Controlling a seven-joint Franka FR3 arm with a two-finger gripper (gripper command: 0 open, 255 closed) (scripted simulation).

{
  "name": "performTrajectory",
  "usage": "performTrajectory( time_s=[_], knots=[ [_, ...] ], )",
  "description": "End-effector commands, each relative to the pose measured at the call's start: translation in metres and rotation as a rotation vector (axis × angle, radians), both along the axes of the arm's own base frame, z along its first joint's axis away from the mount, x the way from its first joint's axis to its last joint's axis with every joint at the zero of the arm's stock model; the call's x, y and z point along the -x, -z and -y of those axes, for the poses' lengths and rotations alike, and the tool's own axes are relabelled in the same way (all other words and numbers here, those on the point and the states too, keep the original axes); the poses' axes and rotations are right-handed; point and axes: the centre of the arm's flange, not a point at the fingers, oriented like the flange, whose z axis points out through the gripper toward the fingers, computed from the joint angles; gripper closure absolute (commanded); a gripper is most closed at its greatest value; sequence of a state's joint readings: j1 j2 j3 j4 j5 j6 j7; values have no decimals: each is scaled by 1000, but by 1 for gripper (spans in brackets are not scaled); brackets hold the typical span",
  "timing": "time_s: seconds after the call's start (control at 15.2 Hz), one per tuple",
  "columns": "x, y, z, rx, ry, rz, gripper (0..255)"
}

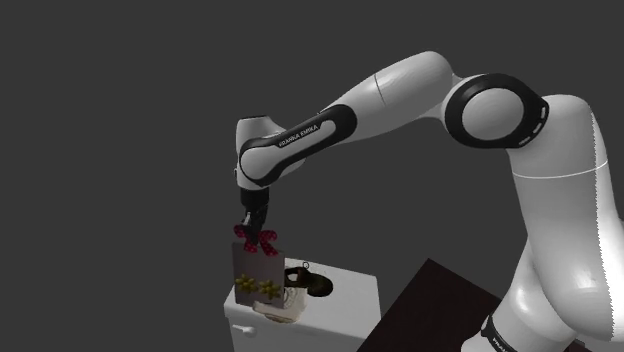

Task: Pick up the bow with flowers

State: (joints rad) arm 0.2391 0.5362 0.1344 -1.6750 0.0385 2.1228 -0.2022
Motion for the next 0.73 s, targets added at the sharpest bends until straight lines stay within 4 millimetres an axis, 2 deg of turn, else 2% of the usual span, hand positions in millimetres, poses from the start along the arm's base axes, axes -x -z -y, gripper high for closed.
performTrajectory(
  time_s=[0.0, 0.66],
  knots=[
    [0, -9, -1, -1, 0, 0, 255],
    [0, -62, -1, -1, 0, 0, 255]
  ],
)
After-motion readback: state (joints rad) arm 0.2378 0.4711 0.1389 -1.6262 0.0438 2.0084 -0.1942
